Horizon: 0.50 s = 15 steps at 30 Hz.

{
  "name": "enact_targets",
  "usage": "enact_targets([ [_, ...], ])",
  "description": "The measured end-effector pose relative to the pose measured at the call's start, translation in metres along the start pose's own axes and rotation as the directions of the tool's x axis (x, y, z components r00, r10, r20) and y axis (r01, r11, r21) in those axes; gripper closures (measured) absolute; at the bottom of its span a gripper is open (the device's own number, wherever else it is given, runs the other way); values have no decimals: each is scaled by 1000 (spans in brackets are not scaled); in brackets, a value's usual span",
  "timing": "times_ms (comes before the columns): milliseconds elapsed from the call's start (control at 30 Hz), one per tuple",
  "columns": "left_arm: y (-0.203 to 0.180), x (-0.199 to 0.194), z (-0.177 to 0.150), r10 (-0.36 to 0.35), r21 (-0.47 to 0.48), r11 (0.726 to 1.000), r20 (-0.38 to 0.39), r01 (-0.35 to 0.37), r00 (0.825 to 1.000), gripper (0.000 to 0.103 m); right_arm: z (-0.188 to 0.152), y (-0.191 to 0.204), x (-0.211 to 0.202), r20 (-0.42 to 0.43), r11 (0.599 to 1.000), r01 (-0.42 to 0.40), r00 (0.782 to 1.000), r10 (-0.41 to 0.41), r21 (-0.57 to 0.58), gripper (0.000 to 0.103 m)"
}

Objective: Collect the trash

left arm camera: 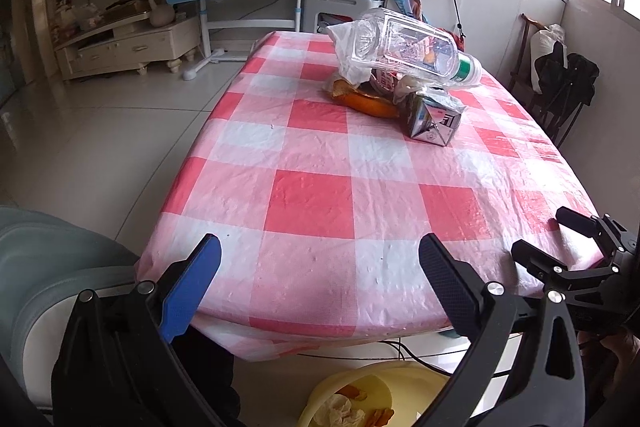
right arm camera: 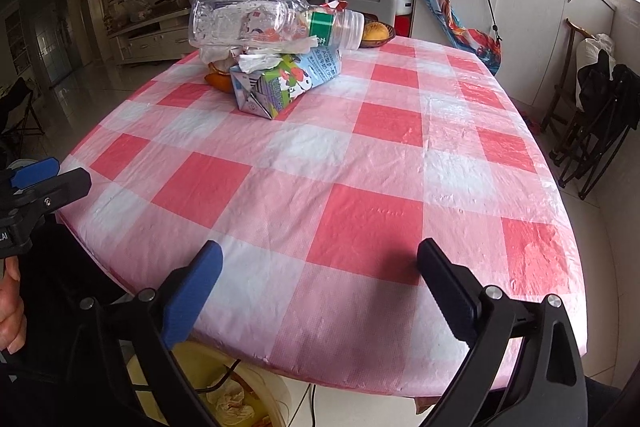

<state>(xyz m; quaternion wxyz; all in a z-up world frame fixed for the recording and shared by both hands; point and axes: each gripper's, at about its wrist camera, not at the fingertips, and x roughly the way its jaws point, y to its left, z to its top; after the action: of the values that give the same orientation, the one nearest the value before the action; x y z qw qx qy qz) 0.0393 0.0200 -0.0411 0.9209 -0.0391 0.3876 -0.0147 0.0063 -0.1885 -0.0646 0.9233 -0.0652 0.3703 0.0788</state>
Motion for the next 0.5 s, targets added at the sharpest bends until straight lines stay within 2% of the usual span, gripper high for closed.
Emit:
enact_targets([
  [500, -4, 4, -2, 8, 10, 1000, -14, -8, 1000, 7, -1, -1, -1, 3, 1000, 1, 1000, -1, 4, 8],
])
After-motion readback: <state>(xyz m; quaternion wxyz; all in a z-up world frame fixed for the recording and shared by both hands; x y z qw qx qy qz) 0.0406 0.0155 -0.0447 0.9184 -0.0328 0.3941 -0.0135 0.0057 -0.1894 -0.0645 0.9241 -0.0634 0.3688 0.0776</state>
